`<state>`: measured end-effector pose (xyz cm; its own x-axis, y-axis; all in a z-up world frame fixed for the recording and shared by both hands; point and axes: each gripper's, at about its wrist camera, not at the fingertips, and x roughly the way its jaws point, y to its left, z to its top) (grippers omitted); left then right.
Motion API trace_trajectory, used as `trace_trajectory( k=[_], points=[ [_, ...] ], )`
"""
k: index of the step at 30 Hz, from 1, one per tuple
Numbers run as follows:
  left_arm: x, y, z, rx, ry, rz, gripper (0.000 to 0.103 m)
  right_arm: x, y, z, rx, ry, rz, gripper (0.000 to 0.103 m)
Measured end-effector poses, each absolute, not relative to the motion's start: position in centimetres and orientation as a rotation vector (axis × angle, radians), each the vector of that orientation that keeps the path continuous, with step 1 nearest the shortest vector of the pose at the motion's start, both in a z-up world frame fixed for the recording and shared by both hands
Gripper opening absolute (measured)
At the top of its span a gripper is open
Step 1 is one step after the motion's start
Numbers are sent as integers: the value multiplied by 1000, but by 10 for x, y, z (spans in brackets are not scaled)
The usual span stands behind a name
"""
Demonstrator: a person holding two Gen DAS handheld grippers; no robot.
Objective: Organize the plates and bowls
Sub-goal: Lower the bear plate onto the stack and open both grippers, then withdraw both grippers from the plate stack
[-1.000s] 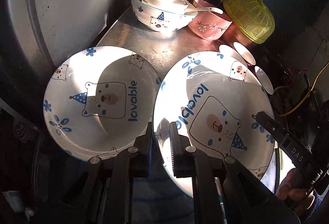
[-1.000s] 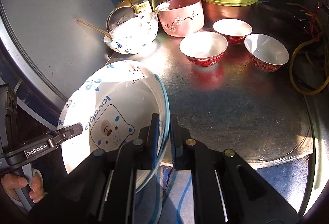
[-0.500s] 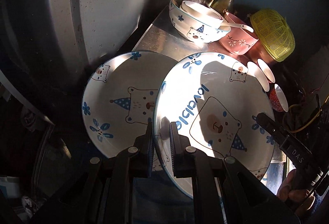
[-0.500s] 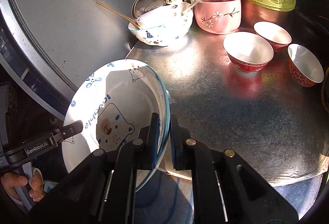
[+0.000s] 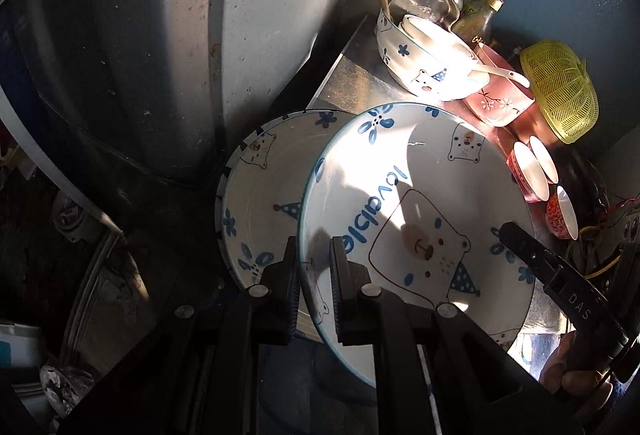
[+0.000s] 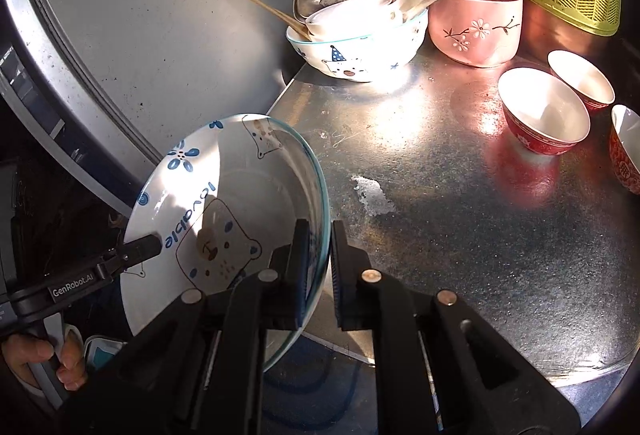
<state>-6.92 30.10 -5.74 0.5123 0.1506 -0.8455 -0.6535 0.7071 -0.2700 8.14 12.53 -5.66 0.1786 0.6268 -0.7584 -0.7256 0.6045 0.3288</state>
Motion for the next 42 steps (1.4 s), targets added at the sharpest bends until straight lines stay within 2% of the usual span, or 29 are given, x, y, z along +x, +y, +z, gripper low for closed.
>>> trace_trajectory(
  k=[30,32,36,38,41,42],
  points=[
    [-65,339,-76,-661,949,608,14,95,179,-84,-165,1060,998,12],
    [-64,340,-77,-667,949,608,24,93,179,-83,-171,1050,1001,13],
    [-64,341,-73,-686,928,594,33,93,179,-82,-174,1052,1000,14],
    [-63,339,-69,-685,916,577,54,92,179,-81,-177,1049,1003,14],
    [-64,337,-62,-674,894,571,74,89,181,-79,-190,1053,1013,14],
    [-64,336,-58,-673,882,565,75,89,182,-78,-193,1052,1009,16]
  ],
)
